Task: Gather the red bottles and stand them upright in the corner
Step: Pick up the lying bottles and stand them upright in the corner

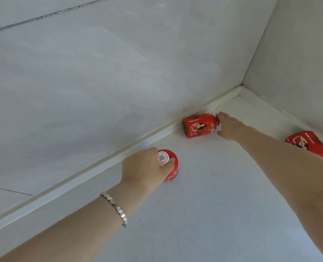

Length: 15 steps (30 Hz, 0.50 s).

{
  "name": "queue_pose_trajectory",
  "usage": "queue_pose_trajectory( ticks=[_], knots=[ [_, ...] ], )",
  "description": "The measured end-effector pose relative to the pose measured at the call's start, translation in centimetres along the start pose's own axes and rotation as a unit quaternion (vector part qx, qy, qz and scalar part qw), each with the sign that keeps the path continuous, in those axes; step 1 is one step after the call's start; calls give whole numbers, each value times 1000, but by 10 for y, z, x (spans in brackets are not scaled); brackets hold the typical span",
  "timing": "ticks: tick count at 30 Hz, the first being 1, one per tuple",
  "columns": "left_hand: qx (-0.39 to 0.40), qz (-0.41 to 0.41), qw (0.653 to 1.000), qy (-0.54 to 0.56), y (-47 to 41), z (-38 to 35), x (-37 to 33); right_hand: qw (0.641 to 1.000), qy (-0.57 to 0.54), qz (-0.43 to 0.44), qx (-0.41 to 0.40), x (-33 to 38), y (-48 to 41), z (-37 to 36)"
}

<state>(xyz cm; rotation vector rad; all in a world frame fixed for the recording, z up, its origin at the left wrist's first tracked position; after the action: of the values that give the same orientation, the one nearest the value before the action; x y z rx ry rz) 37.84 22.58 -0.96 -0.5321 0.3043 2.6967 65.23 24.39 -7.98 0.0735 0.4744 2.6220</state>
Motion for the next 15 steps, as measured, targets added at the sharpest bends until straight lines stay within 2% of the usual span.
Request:
queue_pose_trajectory(
  ticks=[2,6,10,13,15],
  knots=[
    [3,-9,1000,-18,0,1,7,999,-25,-3,-21,2,0,-4],
    [15,-18,999,-43,10,6,19,999,-26,18,23,6,36,-17],
    [23,0,1000,-21,33,15,35,998,39,33,-21,16,88,-24],
    [19,23,1000,-5,63,24,50,999,-1,5,-47,31,127,-15],
    [12,44,999,11,88,32,62,998,-55,-24,-30,45,154,-4]
  ],
)
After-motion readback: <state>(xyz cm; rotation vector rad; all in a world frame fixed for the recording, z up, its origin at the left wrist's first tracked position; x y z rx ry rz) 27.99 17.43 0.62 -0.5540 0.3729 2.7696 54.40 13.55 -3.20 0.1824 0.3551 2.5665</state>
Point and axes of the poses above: each hand's wrist, its own y-axis away from the middle knuckle, its own z-axis out of the back of the hand, x = y × z, the point moved 1 cm from there along -y, towards the middle knuckle, and after that the axes turned 11 degrees about y, right-handed, at the moved point
